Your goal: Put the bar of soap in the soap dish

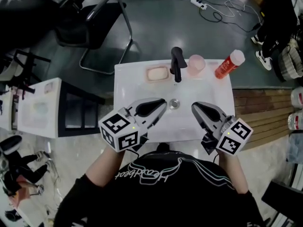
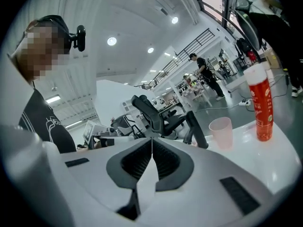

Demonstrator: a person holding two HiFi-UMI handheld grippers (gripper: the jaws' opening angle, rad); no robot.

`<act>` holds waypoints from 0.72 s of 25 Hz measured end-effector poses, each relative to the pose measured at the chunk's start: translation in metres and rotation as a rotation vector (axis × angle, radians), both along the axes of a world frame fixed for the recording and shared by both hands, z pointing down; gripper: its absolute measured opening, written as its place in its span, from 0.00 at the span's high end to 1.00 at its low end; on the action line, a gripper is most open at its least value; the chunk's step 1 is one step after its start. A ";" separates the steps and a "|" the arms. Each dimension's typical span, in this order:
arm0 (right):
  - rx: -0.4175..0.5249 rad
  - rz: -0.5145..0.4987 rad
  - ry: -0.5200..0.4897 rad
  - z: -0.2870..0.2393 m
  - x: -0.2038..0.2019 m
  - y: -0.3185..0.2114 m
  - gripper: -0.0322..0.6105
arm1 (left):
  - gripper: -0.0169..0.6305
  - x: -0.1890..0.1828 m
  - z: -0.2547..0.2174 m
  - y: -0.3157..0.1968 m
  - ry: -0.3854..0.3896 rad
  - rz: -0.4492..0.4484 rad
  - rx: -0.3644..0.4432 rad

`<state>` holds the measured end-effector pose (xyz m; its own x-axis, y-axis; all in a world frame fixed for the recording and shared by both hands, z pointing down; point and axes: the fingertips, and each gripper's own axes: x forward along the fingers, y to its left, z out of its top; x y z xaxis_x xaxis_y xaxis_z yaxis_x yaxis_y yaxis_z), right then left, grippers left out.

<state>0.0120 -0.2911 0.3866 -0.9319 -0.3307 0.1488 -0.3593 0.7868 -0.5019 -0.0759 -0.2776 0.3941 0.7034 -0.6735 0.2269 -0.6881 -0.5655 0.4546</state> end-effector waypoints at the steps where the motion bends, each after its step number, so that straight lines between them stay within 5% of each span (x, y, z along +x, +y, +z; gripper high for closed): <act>1: 0.006 -0.005 -0.006 -0.004 -0.001 0.003 0.90 | 0.91 0.007 -0.003 0.007 -0.001 0.010 0.007; 18: 0.083 -0.001 -0.052 -0.029 0.005 0.020 0.91 | 0.93 0.024 -0.033 0.029 0.050 -0.057 0.055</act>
